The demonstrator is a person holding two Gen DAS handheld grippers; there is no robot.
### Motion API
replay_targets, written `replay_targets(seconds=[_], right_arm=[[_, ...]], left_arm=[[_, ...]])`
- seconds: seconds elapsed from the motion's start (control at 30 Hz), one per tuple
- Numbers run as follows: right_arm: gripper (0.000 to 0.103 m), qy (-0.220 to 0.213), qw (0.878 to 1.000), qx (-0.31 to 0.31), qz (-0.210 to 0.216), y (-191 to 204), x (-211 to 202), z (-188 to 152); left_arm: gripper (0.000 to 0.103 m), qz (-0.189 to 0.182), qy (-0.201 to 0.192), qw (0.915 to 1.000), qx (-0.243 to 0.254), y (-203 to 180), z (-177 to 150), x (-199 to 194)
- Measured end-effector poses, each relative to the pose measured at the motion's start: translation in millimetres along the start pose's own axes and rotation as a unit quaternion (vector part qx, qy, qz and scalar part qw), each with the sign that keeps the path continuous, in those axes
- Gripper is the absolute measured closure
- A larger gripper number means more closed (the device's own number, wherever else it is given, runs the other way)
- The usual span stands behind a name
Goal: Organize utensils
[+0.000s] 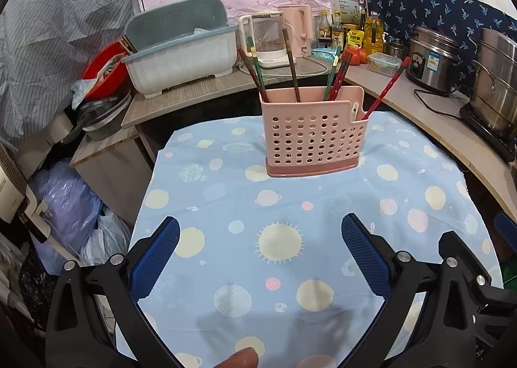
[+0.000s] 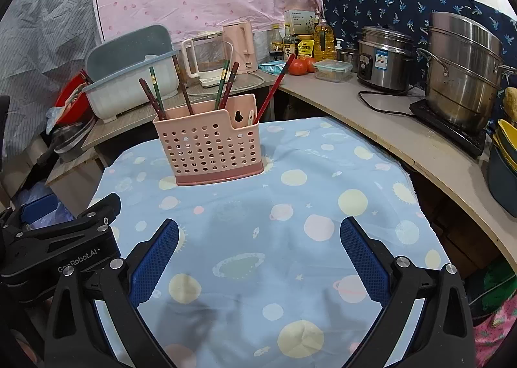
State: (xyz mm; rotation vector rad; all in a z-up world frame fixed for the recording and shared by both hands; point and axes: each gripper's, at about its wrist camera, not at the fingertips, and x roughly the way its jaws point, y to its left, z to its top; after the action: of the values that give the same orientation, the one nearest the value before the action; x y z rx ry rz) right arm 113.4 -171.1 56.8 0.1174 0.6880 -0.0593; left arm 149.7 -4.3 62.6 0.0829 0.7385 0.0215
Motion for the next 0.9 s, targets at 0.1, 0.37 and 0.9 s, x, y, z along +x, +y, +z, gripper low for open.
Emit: replay_targets(seconds=[0.1, 0.37, 0.9], right_arm=[[0.006, 0.002, 1.0, -0.002, -0.001, 1, 0, -2], [0.006, 0.009, 1.0, -0.002, -0.002, 2, 2, -6], [0.006, 0.016, 1.0, 0.0, -0.007, 2, 4, -10]], left_arm=[[0.007, 0.002, -0.005, 1.0, -0.006, 1, -3, -1], [0.007, 0.002, -0.002, 1.0, -0.005, 2, -6, 0], [0.007, -0.002, 0.002, 1.0, 0.006, 0, -8, 3]])
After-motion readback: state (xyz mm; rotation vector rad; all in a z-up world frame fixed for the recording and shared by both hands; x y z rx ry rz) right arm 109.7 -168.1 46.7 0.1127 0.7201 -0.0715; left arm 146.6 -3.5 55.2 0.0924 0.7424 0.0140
